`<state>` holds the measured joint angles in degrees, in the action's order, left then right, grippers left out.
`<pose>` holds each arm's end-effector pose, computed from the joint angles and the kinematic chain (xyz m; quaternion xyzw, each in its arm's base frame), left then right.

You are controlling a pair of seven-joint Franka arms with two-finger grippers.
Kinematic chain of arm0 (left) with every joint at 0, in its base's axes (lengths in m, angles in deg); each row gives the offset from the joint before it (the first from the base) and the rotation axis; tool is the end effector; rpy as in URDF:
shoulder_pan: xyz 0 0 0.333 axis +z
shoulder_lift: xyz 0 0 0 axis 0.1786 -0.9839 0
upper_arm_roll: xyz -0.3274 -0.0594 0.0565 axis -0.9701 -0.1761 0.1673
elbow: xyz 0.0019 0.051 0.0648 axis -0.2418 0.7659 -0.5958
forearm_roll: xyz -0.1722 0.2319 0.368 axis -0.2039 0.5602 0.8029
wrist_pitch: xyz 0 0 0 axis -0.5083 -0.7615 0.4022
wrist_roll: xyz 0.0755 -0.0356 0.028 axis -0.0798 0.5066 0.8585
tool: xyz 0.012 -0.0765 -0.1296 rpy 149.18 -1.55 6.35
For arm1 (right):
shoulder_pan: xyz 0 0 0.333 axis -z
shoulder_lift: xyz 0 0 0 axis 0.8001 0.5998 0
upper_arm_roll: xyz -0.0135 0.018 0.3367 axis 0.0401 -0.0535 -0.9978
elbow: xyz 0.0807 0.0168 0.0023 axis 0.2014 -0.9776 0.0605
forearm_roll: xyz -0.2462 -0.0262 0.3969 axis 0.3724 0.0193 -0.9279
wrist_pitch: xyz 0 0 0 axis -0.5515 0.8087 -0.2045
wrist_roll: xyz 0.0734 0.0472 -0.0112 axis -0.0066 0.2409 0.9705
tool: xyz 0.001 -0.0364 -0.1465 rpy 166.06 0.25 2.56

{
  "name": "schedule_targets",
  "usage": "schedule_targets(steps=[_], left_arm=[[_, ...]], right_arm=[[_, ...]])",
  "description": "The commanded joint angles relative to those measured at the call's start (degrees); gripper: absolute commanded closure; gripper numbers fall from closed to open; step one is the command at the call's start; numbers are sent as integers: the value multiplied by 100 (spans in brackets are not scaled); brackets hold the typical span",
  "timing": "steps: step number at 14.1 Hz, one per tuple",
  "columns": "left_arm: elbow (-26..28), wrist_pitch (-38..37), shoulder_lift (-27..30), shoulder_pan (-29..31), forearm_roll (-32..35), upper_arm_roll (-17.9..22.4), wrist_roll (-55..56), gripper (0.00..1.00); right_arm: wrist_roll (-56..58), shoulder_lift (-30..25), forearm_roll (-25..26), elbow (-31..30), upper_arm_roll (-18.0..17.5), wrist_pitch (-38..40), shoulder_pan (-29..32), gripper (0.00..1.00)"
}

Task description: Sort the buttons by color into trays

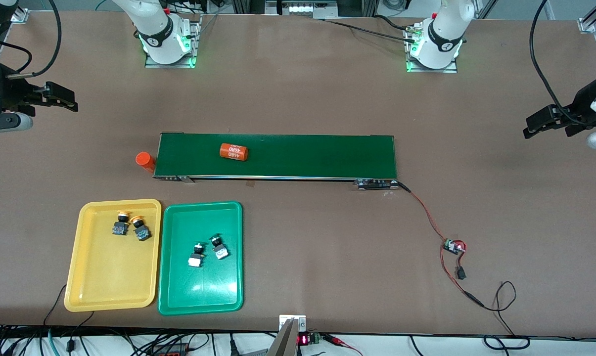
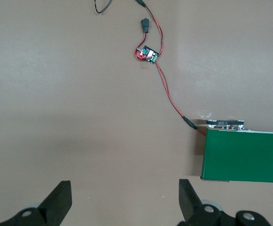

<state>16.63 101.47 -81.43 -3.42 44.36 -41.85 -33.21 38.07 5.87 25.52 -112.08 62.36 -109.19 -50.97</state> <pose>0.6387 0.0218 0.5650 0.9992 0.0383 -0.0096 0.0113 0.6173 -0.0017 0.5516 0.9932 0.0643 -0.0964 0.0074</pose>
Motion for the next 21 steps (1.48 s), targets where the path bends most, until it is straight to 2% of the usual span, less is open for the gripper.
schedule_targets(steps=[1, 11, 17, 21], left_arm=[[118, -63, 141, 60, -63, -42, -36, 0], [100, -256, 132, 51, -63, -60, -27, 0], [83, -379, 132, 42, -63, -60, -27, 0], [74, -371, 123, 51, -63, -60, 34, 0]], right_arm=[[-56, -11, -90, -170, -34, -116, 72, 0], [-12, 103, -63, 14, -34, -168, -24, 0], [-373, 77, -72, 14, -25, -274, -235, 0], [50, 86, -72, 6, 238, -309, -235, 0]])
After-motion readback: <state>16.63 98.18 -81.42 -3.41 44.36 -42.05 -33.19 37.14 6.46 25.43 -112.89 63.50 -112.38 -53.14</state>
